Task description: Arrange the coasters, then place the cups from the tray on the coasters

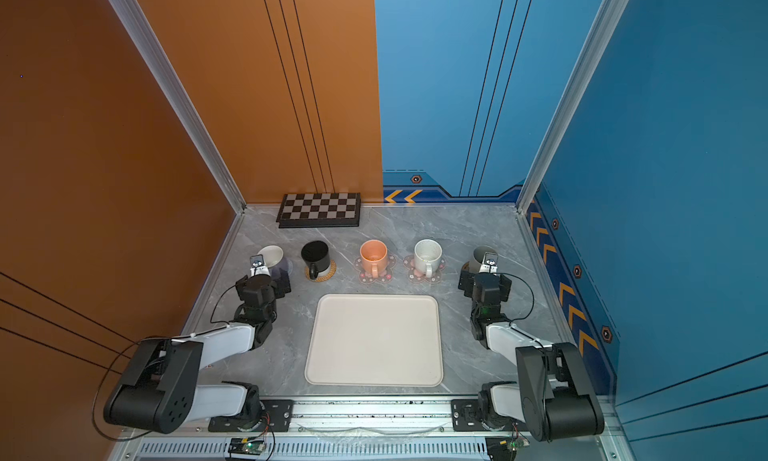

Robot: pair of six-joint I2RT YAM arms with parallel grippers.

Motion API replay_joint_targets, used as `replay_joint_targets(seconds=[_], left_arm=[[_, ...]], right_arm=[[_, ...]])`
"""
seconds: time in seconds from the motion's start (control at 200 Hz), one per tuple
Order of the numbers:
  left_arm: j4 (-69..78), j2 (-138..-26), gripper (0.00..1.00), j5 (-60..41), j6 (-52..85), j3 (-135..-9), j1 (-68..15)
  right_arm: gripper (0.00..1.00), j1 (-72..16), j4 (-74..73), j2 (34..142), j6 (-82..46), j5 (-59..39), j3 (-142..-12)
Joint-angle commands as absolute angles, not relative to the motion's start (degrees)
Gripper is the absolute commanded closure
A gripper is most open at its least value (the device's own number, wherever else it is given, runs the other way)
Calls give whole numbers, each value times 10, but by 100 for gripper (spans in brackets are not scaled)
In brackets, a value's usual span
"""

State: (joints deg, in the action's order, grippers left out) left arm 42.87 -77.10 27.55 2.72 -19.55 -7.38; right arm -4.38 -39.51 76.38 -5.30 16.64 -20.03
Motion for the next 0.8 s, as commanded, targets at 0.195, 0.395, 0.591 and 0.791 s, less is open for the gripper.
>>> replay_joint_targets(seconds=[0.195,0.395,0.591,0.791], left_arm=[[642,-911,2,228,-19,-173,-68],[598,-905,2,235,-20,-192,-70],[597,-905,2,234,-19,-194,-69],[597,-905,2,234,-19,-192,-69]], right_arm=[[0,-54,-627,889,-3,122,-159],[0,-51,-562,881,-12,136,-189],[0,-27,-523,885,-32,105,-212],[0,-26,-525,885,-33,104,-211]])
